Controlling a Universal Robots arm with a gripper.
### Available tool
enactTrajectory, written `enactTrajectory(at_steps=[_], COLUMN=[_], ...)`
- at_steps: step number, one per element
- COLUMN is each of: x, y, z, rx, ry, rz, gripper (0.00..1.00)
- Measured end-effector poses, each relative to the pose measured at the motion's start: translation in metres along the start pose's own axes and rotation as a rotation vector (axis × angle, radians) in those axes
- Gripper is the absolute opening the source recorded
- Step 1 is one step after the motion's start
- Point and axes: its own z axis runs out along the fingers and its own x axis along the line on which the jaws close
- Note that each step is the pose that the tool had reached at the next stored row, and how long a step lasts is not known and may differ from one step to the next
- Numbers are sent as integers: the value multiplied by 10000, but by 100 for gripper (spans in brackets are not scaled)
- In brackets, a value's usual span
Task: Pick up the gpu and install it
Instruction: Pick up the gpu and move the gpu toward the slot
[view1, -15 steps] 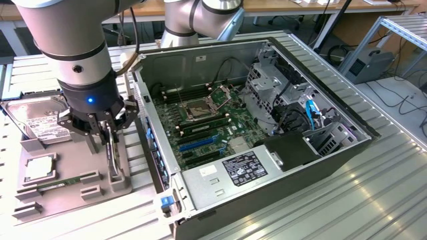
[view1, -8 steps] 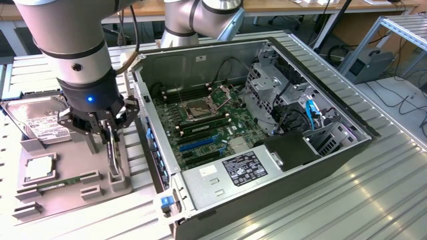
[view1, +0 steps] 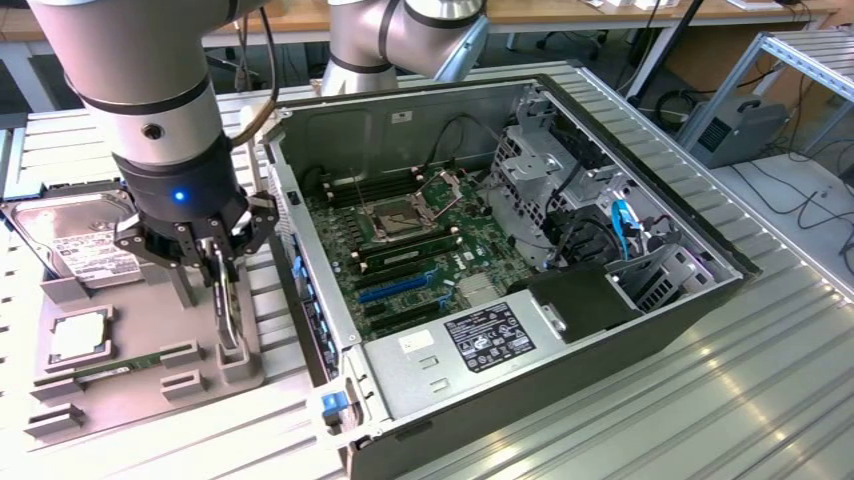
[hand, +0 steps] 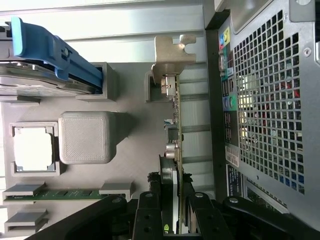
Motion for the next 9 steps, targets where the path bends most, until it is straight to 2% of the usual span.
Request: enactTrajectory(at_steps=[9], x=[-1], y=[0], z=[-29], rx=[0], ry=[1], rz=[0], gripper=[27])
